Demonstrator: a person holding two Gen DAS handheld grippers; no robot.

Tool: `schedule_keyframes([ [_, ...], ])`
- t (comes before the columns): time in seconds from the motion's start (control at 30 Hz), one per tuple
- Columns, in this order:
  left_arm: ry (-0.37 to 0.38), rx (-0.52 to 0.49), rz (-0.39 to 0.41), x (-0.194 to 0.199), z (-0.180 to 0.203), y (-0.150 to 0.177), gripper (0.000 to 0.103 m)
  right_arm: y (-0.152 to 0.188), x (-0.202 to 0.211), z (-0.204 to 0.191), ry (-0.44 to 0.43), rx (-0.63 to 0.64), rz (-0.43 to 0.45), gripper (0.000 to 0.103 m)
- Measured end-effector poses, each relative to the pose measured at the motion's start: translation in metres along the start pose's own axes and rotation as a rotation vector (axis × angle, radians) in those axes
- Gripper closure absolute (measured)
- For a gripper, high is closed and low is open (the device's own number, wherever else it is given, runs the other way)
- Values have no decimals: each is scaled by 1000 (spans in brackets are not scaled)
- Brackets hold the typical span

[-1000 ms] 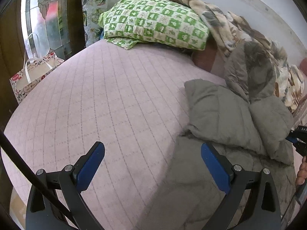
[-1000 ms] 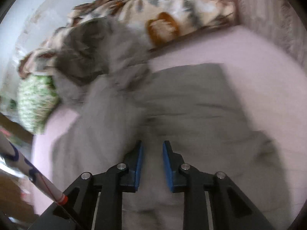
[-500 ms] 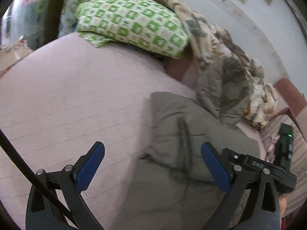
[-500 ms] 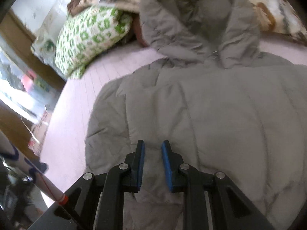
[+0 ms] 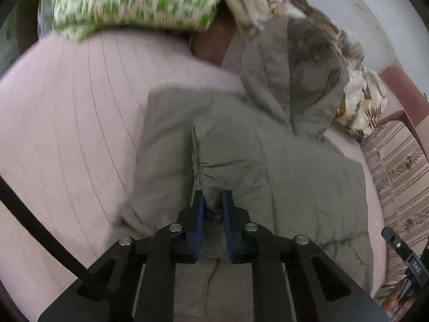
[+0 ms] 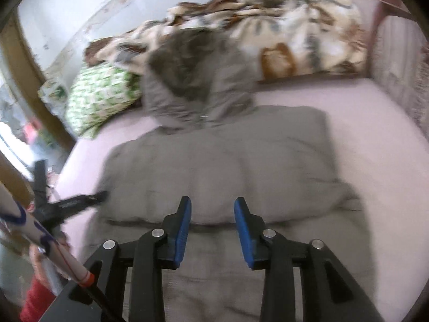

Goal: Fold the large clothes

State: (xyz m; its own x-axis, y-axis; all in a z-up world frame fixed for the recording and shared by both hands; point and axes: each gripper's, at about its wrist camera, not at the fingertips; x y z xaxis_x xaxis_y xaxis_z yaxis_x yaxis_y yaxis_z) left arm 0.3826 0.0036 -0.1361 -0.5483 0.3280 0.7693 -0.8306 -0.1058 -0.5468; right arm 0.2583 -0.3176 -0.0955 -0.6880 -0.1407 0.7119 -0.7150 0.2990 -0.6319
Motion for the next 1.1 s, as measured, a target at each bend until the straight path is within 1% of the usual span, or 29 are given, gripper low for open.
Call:
schedule_keyframes([
  [0.03, -6, 7, 20, 5, -1, -6, 94, -2, 0, 9, 11, -15, 2, 66],
  [0.07, -40, 17, 47, 10, -3, -14, 99, -4, -1, 18, 21, -34, 6, 66],
  [0.1, -70, 21, 58, 10, -7, -19, 100, -5, -2, 25, 25, -46, 10, 66],
  [0.17, -112, 35, 47, 3, -16, -27, 100, -10, -10, 37, 33, -72, 13, 66],
  [0.23, -154, 57, 12, -12, -27, -29, 100, -13, -21, 42, 32, -86, 6, 66],
  [0.27, -159, 67, -9, -19, -32, -29, 100, -15, -29, 44, 37, -87, -4, 66],
  [0.33, -125, 101, -24, -24, -43, -26, 97, -17, -46, 41, 57, -74, -17, 67],
  [0.37, -97, 126, -15, -24, -48, -25, 85, -17, -57, 39, 59, -69, -35, 67],
  [0.4, -69, 142, -11, -23, -53, -22, 62, -16, -65, 39, 60, -69, -46, 66],
  [0.43, -38, 158, -7, -23, -56, -21, 51, -16, -75, 37, 62, -67, -58, 66],
  [0.47, -22, 167, 0, -22, -60, -20, 43, -15, -82, 35, 62, -59, -66, 64],
  [0.53, 3, 168, 9, -21, -60, -20, 43, -15, -94, 30, 68, -33, -75, 64],
  [0.67, 78, 185, 29, -20, -58, -21, 43, -16, -108, 21, 68, 2, -82, 64],
  [0.77, 92, 191, 55, -14, -55, -23, 43, -16, -114, 21, 58, -3, -87, 63],
  [0.83, 95, 186, 76, -9, -51, -22, 43, -15, -116, 23, 51, -6, -88, 63],
  [0.9, 96, 157, 68, -11, -42, -21, 42, -14, -117, 24, 41, -11, -87, 63],
  [1.0, 60, 95, 63, -15, -29, -20, 42, -14, -118, 26, 33, -18, -88, 63],
  [1.1, 26, 142, 61, -19, -34, -19, 42, -13, -119, 28, 24, -27, -86, 62],
])
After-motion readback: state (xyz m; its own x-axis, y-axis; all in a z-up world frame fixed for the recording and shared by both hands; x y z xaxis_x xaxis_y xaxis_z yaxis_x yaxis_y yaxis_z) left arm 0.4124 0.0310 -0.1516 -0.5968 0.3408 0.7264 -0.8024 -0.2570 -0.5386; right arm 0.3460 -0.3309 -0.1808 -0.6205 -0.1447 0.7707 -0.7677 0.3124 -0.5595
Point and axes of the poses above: each gripper's, at about its wrist camera, not at the fingertips, and x roughly against the way its jaws point, z to its right, y to its underside, and after that the axes turned 1 degree about z, right-handed
